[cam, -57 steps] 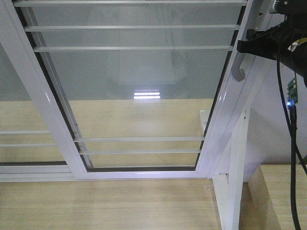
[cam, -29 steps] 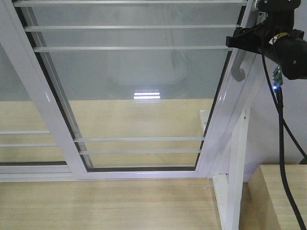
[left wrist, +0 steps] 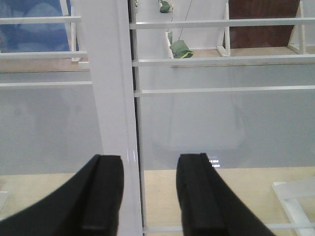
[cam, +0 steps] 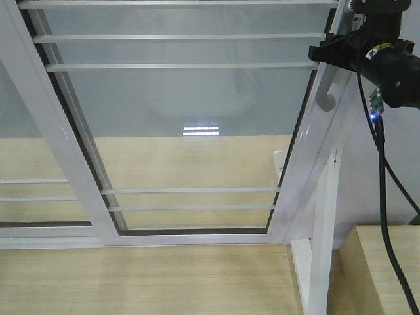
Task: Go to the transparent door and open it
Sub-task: 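Reach the right gripper to the silver door handle and grasp it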
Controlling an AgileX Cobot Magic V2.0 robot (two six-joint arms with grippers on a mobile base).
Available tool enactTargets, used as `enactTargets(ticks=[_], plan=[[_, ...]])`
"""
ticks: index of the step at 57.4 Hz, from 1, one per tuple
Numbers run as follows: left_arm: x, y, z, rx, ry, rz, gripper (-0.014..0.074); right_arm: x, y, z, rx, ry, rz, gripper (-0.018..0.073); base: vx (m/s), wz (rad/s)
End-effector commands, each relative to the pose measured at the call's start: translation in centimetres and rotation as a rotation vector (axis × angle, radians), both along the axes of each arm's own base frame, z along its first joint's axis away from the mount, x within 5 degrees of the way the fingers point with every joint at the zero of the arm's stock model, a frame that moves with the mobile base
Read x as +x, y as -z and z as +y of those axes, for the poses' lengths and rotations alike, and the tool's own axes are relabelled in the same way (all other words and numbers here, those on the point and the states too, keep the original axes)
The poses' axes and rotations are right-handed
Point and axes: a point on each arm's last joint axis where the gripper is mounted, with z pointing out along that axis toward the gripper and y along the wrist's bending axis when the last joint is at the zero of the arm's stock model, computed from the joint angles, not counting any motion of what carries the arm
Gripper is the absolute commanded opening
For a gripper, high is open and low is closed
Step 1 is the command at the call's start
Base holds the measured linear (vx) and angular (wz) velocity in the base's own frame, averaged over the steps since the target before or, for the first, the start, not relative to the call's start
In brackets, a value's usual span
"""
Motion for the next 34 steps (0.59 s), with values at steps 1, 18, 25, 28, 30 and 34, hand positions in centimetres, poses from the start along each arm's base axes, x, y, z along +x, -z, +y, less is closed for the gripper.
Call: enactTargets(ticks=[1, 18, 25, 28, 30, 34], plan=[[0.2, -1.8, 0.0, -0.010, 0.003, -0.106, 0.0405, -0.3, -3.8, 1.7, -0.025, -0.054, -0.171, 0.0336, 0.00, 0.00], [0.2, -1.8, 0.0, -0.010, 0.003, -0.106, 0.0405, -0.7, -3.9, 4.2, -0.018, -0.115, -0.177, 0.0336, 0.00, 0.00], [0.2, -1.8, 0.0, -0.010, 0.003, -0.106, 0.0405, -1.0, -3.9, 5.3, -0.016, -0.144, -0.177, 0.0336, 0.00, 0.00], [0.2, -1.8, 0.0, -0.010, 0.003, -0.106, 0.0405, -1.1, -3.9, 5.9, -0.014, -0.158, -0.177, 0.0336, 0.00, 0.00], [0.2, -1.8, 0.0, -0.010, 0.003, -0.106, 0.0405, -1.2, -3.9, 6.2, -0.014, -0.165, -0.178, 0.0336, 0.00, 0.00], [0.2, -1.8, 0.0, -0.010, 0.003, -0.106, 0.0405, -1.3, -3.9, 6.8, -0.012, -0.181, -0.182, 0.0336, 0.00, 0.00]])
